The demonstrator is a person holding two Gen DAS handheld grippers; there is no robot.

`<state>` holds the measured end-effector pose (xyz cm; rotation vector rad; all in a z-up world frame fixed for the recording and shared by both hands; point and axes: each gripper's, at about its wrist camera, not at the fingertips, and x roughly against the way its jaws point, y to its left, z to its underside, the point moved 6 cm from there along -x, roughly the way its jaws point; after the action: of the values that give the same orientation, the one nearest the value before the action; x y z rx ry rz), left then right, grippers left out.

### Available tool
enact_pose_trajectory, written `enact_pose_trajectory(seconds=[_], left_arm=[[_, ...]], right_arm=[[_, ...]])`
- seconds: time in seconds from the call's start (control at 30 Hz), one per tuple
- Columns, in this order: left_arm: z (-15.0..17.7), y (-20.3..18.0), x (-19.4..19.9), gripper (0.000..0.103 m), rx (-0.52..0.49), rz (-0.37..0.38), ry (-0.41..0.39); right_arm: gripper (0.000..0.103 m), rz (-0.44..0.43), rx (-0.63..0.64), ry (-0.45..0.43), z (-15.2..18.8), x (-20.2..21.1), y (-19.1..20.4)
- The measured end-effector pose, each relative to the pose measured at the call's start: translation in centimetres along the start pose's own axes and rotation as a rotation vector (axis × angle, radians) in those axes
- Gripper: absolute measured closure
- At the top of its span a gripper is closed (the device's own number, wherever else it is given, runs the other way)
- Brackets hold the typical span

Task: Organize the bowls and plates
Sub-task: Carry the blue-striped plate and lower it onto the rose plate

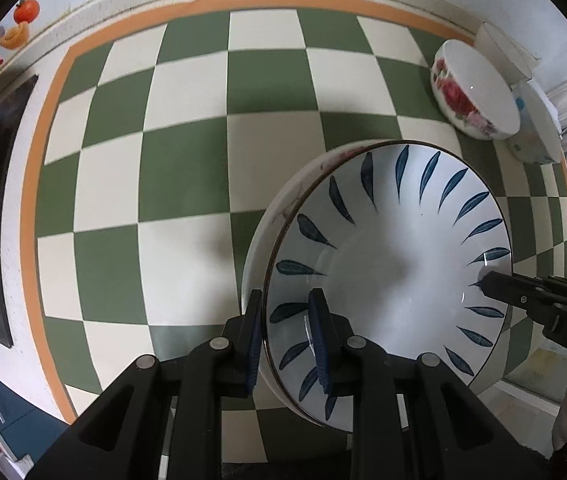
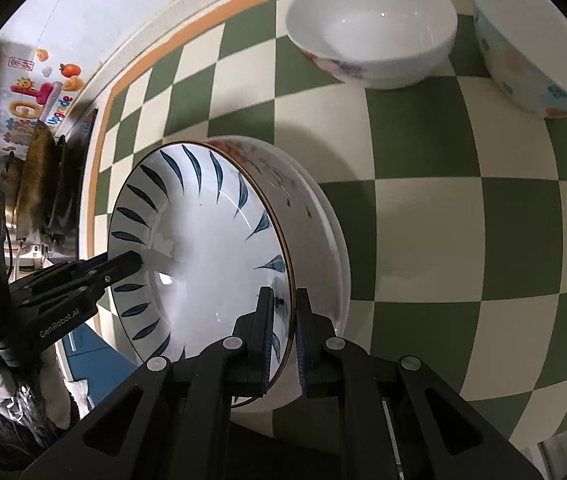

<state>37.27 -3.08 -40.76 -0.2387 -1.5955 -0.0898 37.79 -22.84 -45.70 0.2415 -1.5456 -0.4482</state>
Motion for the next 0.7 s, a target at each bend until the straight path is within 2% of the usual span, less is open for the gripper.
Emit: enact_pose_trajectory(seconds=[0.33,0.43,0.7], left_arm=[[-0.2,-0.5,-0.9,0.082,0.022,-0.026,0.009],[-0.2,-0.5,-1.0,0.082,0.031,-0.03,0.018],[0.0,-0.6,-1.1,0.082,0.057,-0.048,0.021]], right_arm=[[0.091,0.017,0.018,0.022,-1.0,-1.3,-0.4],[0.088,0.009,0.014,0.05,-1.3,-1.3,-0.3],[0.087,0.064,0.055,0.11,-1.3,-0.8,0.1]])
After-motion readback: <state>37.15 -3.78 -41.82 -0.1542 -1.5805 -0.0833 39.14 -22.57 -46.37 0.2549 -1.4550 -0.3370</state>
